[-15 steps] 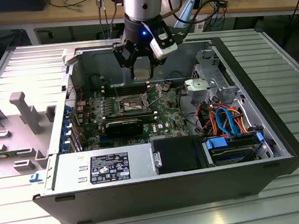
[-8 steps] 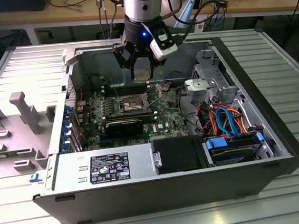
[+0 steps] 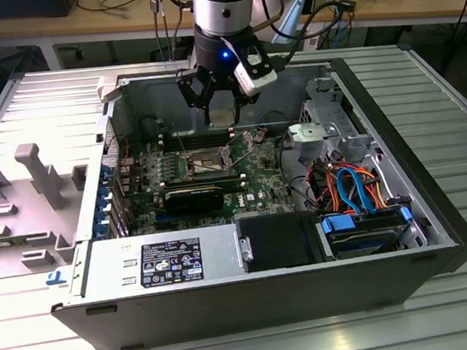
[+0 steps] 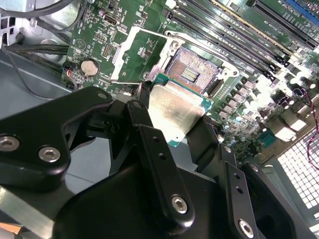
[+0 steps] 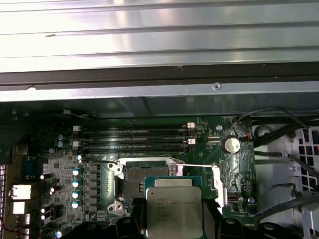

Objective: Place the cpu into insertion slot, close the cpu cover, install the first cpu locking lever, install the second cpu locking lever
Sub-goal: 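Place the cpu into insertion slot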

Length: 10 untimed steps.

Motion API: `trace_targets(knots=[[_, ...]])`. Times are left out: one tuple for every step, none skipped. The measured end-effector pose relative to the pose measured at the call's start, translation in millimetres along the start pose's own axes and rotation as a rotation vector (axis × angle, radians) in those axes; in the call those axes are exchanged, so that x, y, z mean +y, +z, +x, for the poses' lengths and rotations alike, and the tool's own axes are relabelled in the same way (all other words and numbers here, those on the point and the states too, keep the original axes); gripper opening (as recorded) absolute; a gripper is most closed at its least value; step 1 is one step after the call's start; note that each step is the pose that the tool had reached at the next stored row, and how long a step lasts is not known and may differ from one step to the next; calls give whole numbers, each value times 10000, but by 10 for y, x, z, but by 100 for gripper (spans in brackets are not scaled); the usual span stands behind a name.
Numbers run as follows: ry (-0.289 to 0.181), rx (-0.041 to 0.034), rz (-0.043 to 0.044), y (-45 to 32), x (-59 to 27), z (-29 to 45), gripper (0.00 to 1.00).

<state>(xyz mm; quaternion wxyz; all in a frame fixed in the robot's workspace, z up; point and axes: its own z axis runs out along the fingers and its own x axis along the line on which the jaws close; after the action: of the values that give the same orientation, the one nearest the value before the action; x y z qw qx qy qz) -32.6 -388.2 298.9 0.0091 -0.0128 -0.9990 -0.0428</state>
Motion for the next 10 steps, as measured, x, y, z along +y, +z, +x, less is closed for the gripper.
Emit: trace_targets(knots=[[0,0,0,1,0,0,54],[0,0,1,2,0,0,54],[1,0,3,4,0,0,54],[0,0,4,5,0,0,54],[0,0,6,6,0,0,54],[0,0,7,7,-1,0,54],[-1,0,9,10,-1,0,54],[-1,0,11,11,-1,0,54],[1,-1,14,30,-3,0,54],[0,0,15,47,-4,-1,54]])
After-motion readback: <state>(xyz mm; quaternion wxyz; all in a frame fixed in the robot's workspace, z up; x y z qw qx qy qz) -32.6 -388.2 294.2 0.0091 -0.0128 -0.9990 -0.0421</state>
